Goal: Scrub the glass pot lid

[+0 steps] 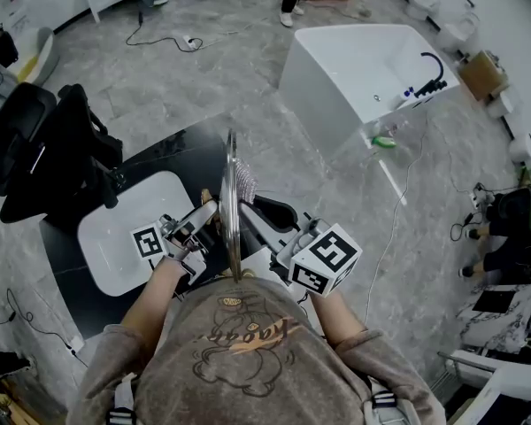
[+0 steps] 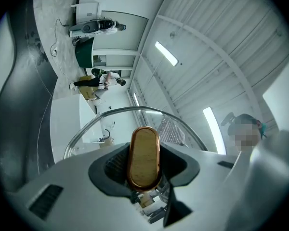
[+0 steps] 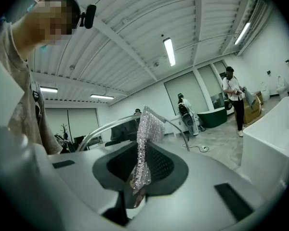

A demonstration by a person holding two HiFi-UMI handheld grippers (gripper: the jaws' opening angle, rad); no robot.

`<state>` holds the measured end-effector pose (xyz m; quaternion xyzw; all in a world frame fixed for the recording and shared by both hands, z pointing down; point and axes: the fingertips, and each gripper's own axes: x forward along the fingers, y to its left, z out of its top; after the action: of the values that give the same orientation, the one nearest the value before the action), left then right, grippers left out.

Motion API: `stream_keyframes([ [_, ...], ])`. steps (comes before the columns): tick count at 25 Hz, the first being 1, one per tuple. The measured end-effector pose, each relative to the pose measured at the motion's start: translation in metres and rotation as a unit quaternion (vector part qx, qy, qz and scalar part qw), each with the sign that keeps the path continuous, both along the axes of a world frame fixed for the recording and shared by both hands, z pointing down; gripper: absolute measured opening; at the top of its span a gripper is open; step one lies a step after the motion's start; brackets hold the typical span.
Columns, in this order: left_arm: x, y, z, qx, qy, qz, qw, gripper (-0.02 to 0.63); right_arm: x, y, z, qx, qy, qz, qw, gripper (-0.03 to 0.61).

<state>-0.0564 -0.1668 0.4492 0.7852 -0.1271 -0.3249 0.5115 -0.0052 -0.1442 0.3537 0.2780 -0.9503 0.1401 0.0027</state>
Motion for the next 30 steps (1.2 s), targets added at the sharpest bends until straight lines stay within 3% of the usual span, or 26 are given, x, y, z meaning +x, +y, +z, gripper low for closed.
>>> stream_keyframes([
  [5,0.002,0.001,0.003,0.044,-0.044,0.021,0.9978,0.182,-0.017,-0.016,0.012,-0.004,0.005,0.007,1.000,0.069],
  [10,0.018,0.007,-0.010,0.045,-0.023,0.030,0.9983,0.181,-0.008,-0.029,0.014,-0.001,0.012,0.007,1.000,0.066],
  [20,0.006,0.005,-0.031,0.038,0.027,0.036,0.9983,0.181,-0.029,-0.056,0.048,0.005,0.058,-0.013,0.998,0.066],
  [26,-0.007,0.002,-0.031,0.041,0.023,0.028,0.9985,0.181,-0.038,-0.067,0.089,-0.026,0.101,-0.023,0.994,0.066],
  [30,-0.003,0.005,-0.034,0.042,0.018,0.021,0.9987,0.181,-0.032,-0.063,0.104,-0.054,0.102,-0.033,0.993,0.066],
])
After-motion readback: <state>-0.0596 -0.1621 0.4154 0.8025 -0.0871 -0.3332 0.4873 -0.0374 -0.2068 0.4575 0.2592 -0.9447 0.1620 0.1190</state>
